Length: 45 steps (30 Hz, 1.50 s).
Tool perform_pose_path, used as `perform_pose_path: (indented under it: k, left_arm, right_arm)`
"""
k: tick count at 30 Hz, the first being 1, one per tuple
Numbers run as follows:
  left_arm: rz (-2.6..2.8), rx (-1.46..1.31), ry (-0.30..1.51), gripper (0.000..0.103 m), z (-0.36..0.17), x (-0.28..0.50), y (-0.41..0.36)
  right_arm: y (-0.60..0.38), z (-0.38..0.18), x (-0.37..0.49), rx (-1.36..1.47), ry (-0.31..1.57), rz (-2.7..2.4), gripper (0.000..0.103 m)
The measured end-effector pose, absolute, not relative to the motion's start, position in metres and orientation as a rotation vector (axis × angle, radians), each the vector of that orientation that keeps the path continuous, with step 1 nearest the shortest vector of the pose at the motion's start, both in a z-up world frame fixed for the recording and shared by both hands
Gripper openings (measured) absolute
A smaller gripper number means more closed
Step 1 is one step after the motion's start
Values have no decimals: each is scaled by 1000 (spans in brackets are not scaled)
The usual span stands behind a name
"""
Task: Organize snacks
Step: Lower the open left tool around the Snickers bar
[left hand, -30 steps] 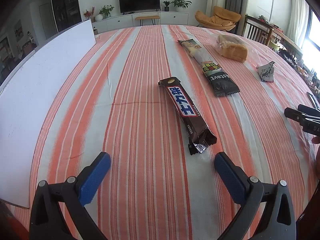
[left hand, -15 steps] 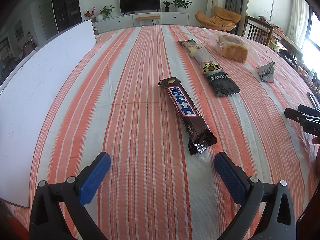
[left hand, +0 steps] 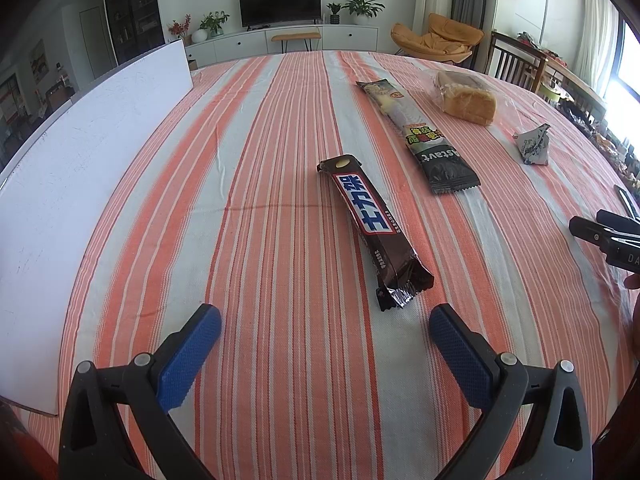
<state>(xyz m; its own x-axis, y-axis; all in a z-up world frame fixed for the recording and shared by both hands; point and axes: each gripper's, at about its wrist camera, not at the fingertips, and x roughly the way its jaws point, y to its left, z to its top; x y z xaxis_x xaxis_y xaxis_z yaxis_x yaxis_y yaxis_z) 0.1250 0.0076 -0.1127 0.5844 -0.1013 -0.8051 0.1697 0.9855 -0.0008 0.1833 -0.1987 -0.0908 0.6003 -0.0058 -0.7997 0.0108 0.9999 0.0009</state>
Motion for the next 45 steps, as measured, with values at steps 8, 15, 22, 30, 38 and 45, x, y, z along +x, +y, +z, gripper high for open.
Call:
perform_pose_path:
  k: [8, 15, 22, 30, 38, 45]
  left_arm:
    - [-164, 77, 940, 103, -112, 127, 8]
    - [-240, 9, 966, 103, -105, 127, 11]
    - [-288, 5, 993, 99, -91, 151, -7]
    - [-201, 17, 1062, 76, -99, 200, -23]
    - [-234, 111, 1027, 17, -97, 201, -20]
    - [-186, 83, 1006, 19, -90, 228, 23]
  right_arm:
    - [-200, -92, 184, 7, 928, -6, 94]
    - [-199, -92, 184, 7, 928, -4, 94]
    - [-198, -95, 187, 5, 934, 5, 98]
    - [-198, -94, 187, 4, 934, 5, 98]
    - [-198, -94, 186, 4, 934, 5, 98]
    - [-198, -95, 186, 4, 934, 5, 98]
